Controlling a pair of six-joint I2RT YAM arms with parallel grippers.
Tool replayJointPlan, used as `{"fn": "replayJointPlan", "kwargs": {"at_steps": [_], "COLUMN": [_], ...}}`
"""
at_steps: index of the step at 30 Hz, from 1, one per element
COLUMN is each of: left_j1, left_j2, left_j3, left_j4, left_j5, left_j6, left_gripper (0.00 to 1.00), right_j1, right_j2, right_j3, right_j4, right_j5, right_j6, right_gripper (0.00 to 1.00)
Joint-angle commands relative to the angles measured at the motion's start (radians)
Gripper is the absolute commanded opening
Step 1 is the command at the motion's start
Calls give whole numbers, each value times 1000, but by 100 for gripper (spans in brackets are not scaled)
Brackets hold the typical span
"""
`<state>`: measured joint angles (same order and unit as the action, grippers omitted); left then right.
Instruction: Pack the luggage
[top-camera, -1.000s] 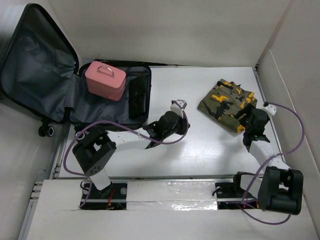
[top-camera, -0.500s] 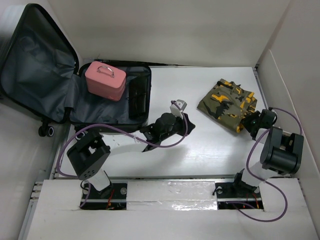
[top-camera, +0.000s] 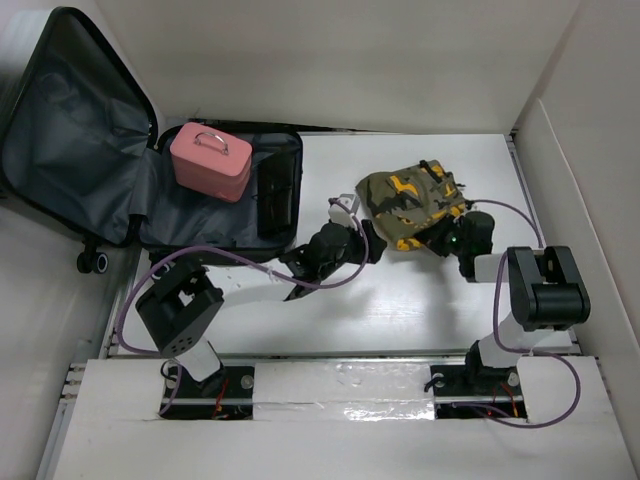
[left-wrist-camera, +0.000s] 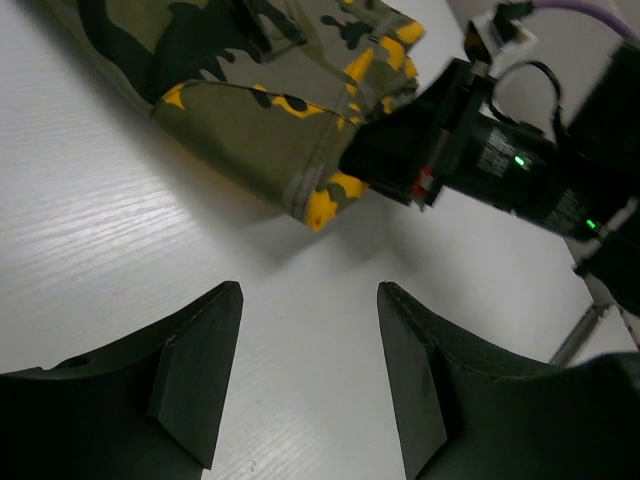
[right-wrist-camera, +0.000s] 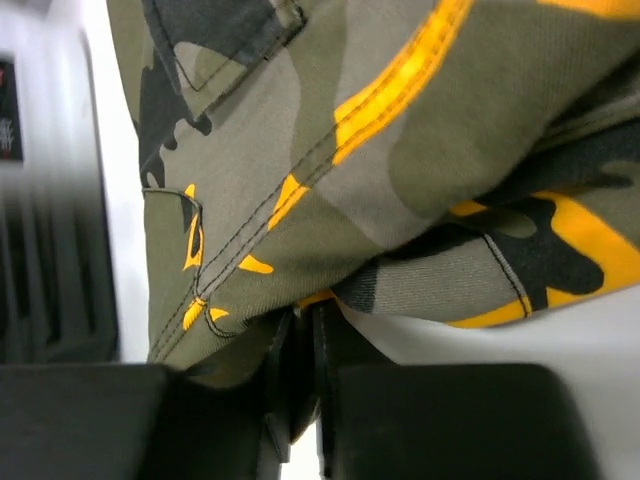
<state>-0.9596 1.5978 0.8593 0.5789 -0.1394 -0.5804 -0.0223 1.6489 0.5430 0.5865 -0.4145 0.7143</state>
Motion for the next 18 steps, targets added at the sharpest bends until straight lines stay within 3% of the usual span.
{"fn": "replayJointPlan", "kwargs": {"at_steps": [1, 2, 5, 6, 9, 11, 14, 18], "left_j1": [35, 35, 53, 62, 81, 81, 104, 113], "left_j2": [56, 73, 154, 193, 231, 229, 237, 322], "left_j3": [71, 92, 171, 193, 225, 199, 181, 250], "left_j4": [-68, -109, -155, -189, -205, -177, -149, -166], "left_j5": [-109, -126, -149, -157, -161, -178, -177, -125], "left_j6": [-81, -93, -131, -143, -195, -226, -272, -314], "left_gripper": [54, 55, 56, 56, 56, 58, 65, 71], "right_j1": [54, 70, 108, 122, 122, 122, 111, 102], "right_j2": [-72, -110, -178, -229, -325, -452, -638, -802], "right_j3": [-70, -90, -158, -178, -186, -192, -190, -192], "right_j4": [110, 122, 107, 93, -26, -138, -282, -347], "right_j5": [-34, -23, 13, 28, 57, 92, 183, 215], "right_j6": [73, 80, 85, 68, -1, -51, -143, -211], "right_gripper": [21, 33, 52, 71, 93, 100, 100, 100]}}
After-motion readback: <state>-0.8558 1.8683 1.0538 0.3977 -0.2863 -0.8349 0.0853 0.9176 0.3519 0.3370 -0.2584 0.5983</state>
